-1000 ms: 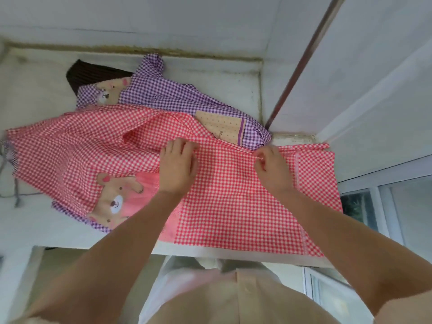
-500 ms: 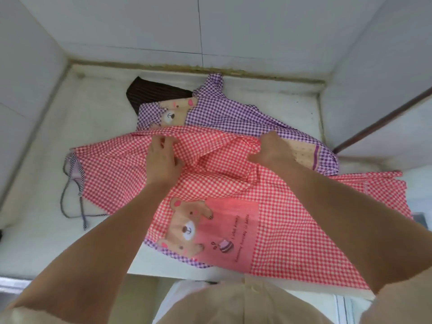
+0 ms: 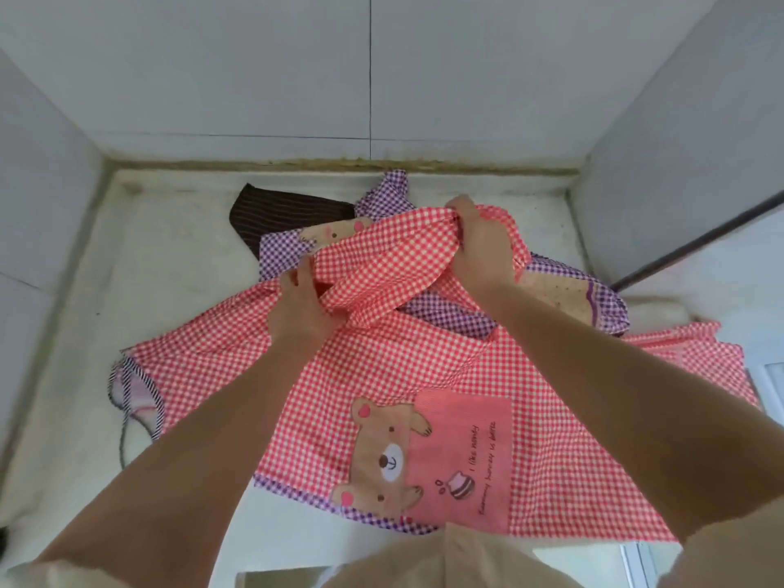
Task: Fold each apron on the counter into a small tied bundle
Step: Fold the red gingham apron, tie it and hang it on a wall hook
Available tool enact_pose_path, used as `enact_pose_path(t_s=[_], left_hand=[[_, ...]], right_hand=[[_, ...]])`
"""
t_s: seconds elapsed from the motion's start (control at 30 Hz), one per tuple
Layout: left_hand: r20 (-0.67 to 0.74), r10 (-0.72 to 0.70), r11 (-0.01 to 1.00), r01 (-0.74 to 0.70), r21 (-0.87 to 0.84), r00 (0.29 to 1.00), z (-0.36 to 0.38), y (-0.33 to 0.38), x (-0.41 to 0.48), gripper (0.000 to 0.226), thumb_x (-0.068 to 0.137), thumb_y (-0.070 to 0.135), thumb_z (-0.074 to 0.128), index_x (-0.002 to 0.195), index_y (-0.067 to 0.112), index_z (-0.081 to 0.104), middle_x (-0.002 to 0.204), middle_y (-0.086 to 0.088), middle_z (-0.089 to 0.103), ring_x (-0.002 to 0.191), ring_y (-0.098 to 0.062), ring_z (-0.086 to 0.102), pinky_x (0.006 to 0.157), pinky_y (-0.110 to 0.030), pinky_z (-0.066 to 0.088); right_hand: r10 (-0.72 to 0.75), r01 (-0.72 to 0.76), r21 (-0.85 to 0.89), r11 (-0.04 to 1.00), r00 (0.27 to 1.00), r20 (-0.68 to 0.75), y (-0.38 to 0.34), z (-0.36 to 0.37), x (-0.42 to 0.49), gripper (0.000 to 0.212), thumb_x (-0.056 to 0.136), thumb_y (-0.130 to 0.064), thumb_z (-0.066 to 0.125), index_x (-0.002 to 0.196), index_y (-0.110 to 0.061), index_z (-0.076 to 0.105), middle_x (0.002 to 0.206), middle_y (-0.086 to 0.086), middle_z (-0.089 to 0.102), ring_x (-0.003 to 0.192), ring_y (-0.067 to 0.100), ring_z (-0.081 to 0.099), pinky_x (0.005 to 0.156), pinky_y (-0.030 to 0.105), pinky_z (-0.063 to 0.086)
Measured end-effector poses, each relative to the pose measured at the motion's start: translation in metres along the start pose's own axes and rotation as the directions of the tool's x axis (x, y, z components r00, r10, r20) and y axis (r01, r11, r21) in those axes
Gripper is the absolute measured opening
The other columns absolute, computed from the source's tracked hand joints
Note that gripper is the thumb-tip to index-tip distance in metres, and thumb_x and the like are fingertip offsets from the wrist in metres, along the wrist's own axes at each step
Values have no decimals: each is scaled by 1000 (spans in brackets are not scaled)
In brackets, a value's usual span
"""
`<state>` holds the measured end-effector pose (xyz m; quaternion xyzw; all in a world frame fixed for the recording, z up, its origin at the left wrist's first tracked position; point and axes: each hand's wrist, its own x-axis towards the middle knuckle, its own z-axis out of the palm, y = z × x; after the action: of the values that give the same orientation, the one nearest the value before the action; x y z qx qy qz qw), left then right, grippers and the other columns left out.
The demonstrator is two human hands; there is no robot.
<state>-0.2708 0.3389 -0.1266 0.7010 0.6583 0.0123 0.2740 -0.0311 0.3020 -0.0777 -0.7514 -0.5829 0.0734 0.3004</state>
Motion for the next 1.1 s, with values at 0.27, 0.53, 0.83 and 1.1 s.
enact_pose_path(t_s=[0.27,0.53,0.83,1.1], left_hand=[[-150,-30,999,27,-19,988,-20,-21,7,72,79,39,74,139,19,40,138,-12,42,119,-33,53,96,-48,46],[-149,-101,965,133,226,984,-12,-54,7,75,82,54,66,139,13,38,142,-17,38,131,-35,38,109,-48,34],[-363,244,962,-177,208,899,10,-61,-43,37,84,37,53,108,9,52,111,-12,47,105,-32,46,94,-48,43],[-57,-3,962,19,273,998,73,-72,-110,87,88,75,13,155,22,-5,162,-15,-3,149,-36,0,117,-60,-1]], right_hand=[[-107,57,326,944,985,138,-25,16,15,65,96,-22,56,148,-28,17,141,15,47,113,24,57,98,33,46],[347,-385,317,866,922,171,2,37,-26,72,96,-18,50,147,-15,-1,94,-1,66,68,11,62,62,25,45],[166,-62,-185,981,762,625,9,42,-69,30,90,-29,59,117,-16,58,94,1,68,83,20,64,81,38,52],[-179,186,-55,981,977,112,12,36,-117,50,83,-13,59,133,-12,49,137,8,48,127,24,41,107,42,30]])
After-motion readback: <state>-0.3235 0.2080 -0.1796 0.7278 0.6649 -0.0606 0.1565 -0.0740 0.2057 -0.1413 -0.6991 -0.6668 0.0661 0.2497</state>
